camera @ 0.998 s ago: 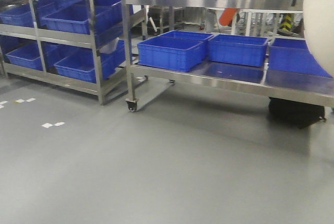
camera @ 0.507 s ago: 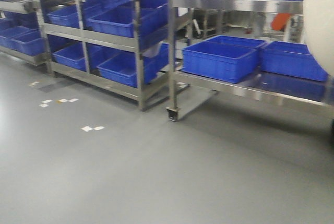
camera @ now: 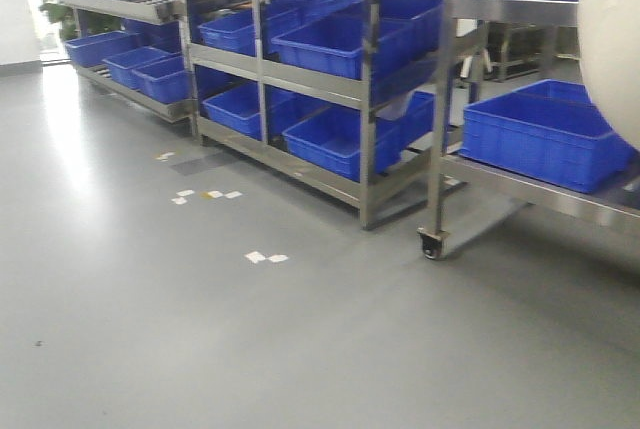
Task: Move white bin to right shelf second layer
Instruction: 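Turn the base toward the window along the crate shelving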
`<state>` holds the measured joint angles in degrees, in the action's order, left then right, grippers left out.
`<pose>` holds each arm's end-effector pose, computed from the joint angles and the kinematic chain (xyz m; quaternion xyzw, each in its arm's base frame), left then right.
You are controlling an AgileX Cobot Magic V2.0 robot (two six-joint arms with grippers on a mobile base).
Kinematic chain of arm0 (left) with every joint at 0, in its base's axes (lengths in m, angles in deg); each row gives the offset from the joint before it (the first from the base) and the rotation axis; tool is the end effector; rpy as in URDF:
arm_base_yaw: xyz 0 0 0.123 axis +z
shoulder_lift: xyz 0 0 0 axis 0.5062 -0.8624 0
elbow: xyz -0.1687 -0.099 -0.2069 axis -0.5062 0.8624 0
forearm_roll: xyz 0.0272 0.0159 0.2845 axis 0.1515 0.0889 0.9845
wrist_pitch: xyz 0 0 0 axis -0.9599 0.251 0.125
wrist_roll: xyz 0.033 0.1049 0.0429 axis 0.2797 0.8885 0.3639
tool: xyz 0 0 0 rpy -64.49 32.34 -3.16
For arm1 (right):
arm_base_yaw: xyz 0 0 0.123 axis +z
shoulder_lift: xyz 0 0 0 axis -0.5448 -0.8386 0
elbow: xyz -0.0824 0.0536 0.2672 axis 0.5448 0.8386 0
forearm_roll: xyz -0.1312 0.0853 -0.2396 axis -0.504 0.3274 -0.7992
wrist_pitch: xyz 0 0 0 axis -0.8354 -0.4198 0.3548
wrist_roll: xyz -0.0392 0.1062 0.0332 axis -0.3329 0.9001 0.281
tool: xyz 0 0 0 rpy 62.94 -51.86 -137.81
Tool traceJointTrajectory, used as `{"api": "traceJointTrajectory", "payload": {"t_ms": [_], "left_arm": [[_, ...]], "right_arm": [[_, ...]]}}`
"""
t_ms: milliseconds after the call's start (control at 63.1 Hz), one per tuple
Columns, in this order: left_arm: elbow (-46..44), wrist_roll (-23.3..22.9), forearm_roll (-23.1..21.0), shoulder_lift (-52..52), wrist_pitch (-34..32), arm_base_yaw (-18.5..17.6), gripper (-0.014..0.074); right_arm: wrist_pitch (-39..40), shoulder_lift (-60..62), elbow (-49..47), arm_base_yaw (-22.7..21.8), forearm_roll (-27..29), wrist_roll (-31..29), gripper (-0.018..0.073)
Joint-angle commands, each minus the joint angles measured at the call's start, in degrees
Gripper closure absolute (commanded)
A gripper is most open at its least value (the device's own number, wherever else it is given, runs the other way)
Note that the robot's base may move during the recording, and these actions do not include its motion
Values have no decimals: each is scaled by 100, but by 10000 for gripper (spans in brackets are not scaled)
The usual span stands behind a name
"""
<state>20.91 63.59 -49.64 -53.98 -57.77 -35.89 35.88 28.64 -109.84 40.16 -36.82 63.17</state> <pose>0.1179 -0.0119 0.2062 0.0148 0.6981 -0.0565 0.7136 0.1638 0.0199 0.3291 -0.0066 0.8608 0.0553 0.5059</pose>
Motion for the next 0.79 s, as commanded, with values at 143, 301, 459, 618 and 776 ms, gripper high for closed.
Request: {"api": "traceJointTrajectory", "payload": {"t_ms": [143,301,459,618,776], "left_arm": [[211,-42,-6,18,-470,-32,512],[211,-42,-6,18,-470,-32,512],[211,-42,-6,18,-470,-32,512],[211,-42,-6,18,-470,-32,512],[211,-42,-6,18,-470,-32,512]], "right_arm": [[535,-33,-167,-44,-33,13,512],[535,-33,-167,-44,-33,13,512],[535,-33,-167,-44,-33,13,512],[535,-33,-167,-44,-33,13,512],[535,-33,-167,-44,-33,13,512]]}}
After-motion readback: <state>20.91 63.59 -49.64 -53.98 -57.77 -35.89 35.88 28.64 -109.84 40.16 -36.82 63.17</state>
